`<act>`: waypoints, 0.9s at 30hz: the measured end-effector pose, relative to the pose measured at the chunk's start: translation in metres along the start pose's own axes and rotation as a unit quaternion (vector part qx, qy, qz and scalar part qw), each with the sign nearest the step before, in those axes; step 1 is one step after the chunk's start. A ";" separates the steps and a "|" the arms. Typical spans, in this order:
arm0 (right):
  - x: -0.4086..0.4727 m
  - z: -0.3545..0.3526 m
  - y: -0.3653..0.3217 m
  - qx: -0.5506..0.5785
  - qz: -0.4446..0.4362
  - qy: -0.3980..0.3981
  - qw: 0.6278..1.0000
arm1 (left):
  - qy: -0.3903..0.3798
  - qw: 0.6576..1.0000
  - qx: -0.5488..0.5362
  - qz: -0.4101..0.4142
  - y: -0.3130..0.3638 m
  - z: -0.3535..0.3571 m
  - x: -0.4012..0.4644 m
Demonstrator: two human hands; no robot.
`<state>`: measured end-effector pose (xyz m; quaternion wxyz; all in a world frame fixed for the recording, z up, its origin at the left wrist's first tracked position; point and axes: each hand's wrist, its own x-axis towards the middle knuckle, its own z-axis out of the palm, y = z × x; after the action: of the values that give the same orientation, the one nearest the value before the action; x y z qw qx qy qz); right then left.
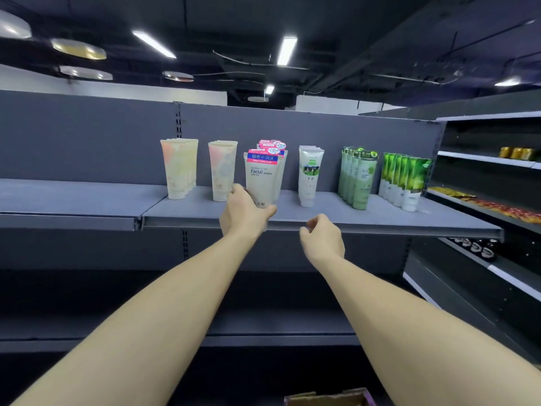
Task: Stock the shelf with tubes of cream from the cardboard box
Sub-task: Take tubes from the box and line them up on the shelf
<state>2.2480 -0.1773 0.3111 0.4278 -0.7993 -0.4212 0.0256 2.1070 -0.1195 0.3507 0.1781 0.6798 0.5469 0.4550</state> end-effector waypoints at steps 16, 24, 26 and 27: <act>0.084 0.010 0.007 -0.013 0.010 0.067 0.998 | 0.007 1.000 0.003 -0.004 0.009 0.068 0.056; 0.090 0.016 0.006 -0.021 0.008 0.097 0.995 | 0.012 1.000 0.002 -0.005 0.007 0.072 0.058; 0.086 0.014 0.007 -0.015 0.002 0.097 0.995 | 0.016 1.000 0.002 -0.004 0.008 0.070 0.058; 0.084 0.013 0.008 -0.011 -0.002 0.094 0.996 | 0.018 1.000 0.003 -0.003 0.008 0.070 0.057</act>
<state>2.3015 -0.1124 0.3241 0.4571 -0.8017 -0.3813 -0.0552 2.1681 -0.0527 0.3444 0.1680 0.6704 0.5533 0.4650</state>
